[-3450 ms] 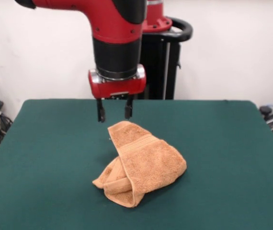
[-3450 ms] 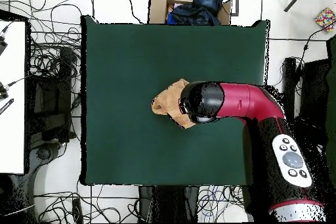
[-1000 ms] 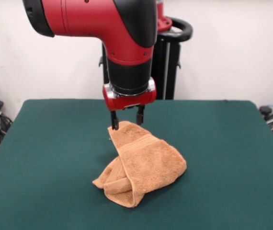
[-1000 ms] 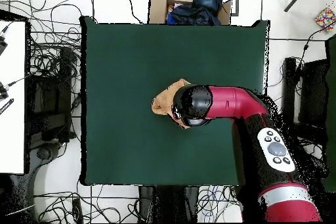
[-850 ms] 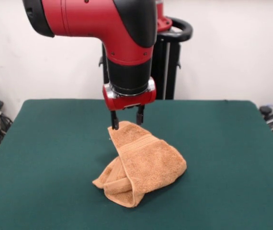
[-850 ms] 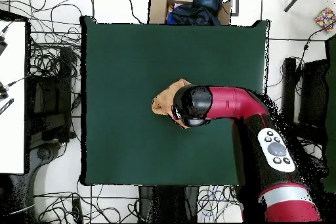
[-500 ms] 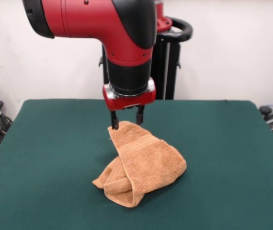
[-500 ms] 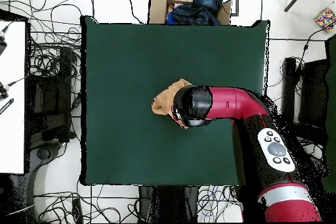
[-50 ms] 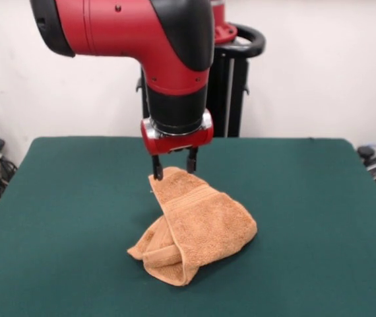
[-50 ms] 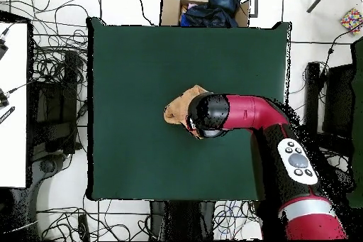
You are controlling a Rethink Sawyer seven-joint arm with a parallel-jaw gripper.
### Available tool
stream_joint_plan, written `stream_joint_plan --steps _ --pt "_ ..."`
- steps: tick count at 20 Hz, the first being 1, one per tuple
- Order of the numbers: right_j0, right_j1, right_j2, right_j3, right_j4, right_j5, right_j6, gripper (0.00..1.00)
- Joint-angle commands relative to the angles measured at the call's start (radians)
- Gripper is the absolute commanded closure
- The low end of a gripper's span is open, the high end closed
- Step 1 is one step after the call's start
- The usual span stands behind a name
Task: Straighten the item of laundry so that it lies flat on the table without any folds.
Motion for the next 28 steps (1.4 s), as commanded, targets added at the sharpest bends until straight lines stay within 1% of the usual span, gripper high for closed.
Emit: stream_joint_plan --steps 1,10,28 --pt "0.041 0.112 -0.061 -0.032 -0.085 -0.12 0.139 0.0" --pt "0.047 0.115 -0.073 -0.036 -0.069 -0.123 0.113 0.0" --pt "0.052 0.117 -0.076 -0.047 -0.048 -0.12 0.101 0.0"
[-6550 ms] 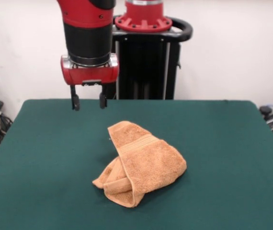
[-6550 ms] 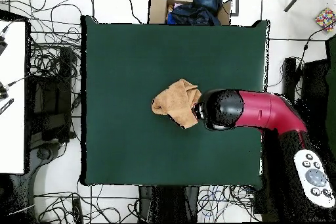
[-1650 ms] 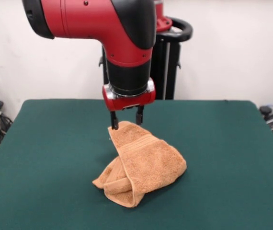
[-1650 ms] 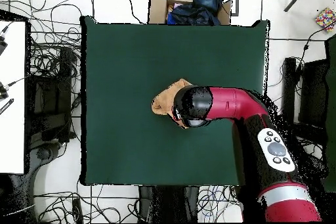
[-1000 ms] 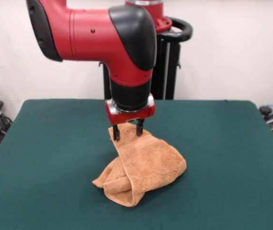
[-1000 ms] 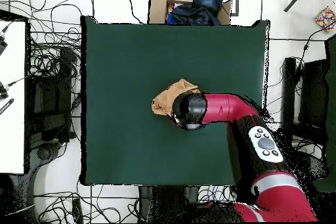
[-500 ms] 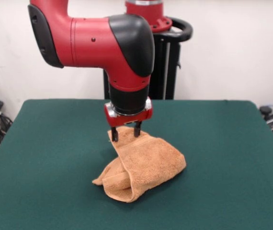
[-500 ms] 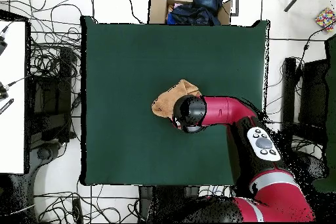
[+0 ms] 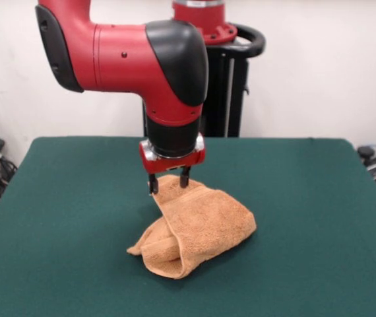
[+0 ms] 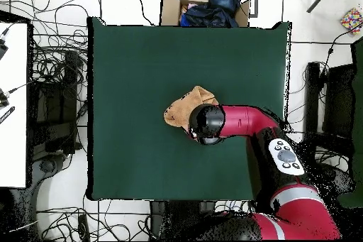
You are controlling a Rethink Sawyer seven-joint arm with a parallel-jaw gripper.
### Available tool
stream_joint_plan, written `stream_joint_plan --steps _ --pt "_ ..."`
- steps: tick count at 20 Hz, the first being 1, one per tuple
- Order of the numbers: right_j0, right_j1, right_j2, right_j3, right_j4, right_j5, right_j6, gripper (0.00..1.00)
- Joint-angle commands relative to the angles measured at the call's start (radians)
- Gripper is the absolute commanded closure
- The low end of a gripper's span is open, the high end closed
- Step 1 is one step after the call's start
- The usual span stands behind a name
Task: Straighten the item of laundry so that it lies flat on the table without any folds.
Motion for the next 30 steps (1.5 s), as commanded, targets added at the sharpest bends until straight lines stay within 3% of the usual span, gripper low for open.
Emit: stream_joint_plan --steps 1,16,30 --pt "0.022 0.015 -0.001 -0.04 -0.01 -0.038 0.101 0.0" --pt "0.039 0.047 -0.007 -0.08 -0.013 -0.03 0.11 0.0" --pt "0.047 0.084 -0.035 -0.073 -0.038 -0.1 0.121 0.0"
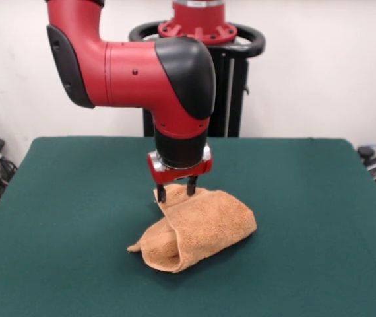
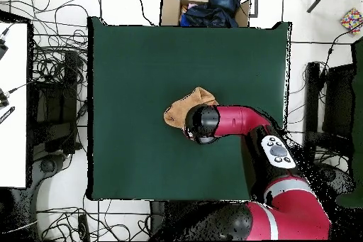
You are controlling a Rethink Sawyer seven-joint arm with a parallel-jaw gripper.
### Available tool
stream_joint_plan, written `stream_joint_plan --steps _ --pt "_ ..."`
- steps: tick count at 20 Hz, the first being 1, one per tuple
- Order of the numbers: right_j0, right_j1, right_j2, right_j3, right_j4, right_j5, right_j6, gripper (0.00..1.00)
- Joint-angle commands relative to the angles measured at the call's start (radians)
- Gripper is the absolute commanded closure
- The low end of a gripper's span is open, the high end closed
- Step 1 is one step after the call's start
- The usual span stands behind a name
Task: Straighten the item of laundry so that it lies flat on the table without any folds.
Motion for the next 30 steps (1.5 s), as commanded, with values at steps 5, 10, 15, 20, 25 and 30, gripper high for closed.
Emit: stream_joint_plan --steps 5,10,15,20,25,30 --pt "0.025 0.027 -0.025 -0.049 -0.035 -0.073 0.113 0.0" --pt "0.026 0.02 -0.025 -0.037 -0.047 -0.134 0.121 1.0" --pt "0.018 0.025 -0.021 -0.042 -0.03 -0.082 0.101 1.0" --pt "0.017 0.024 -0.019 -0.044 -0.03 -0.073 0.093 1.0" --pt "0.012 0.017 -0.014 -0.038 -0.024 -0.07 0.089 1.0" --pt "0.011 -0.029 -0.015 -0.023 -0.019 -0.032 0.072 1.0"
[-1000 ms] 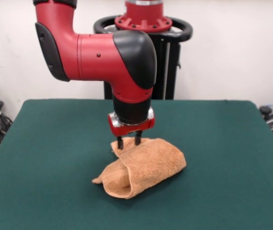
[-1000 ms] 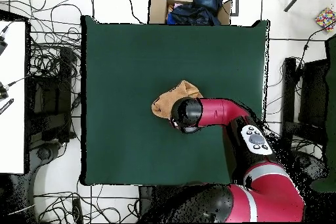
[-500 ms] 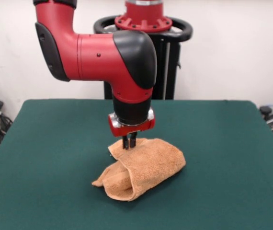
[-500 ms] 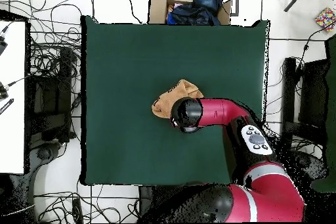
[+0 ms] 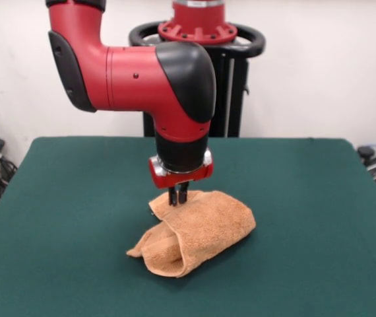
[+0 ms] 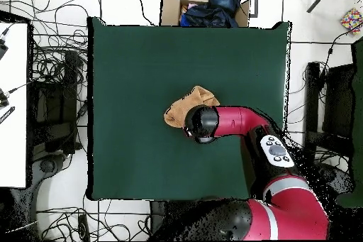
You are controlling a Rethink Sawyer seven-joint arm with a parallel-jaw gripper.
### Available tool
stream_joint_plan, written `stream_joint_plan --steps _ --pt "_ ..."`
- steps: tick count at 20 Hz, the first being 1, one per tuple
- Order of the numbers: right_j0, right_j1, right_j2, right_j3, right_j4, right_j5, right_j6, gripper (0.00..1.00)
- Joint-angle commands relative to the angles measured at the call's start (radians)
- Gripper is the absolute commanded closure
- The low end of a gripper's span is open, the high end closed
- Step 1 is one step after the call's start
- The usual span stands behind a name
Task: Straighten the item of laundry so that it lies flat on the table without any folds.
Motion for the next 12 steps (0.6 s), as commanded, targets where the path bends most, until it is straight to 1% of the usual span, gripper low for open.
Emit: stream_joint_plan --steps 1,3,12 --pt "0.008 -0.058 -0.012 -0.015 -0.015 0.02 0.064 1.0" --pt "0.001 -0.085 -0.005 0.0 -0.004 0.037 0.054 1.0" --pt "-0.007 -0.109 0.001 0.02 -0.004 0.039 0.049 1.0"
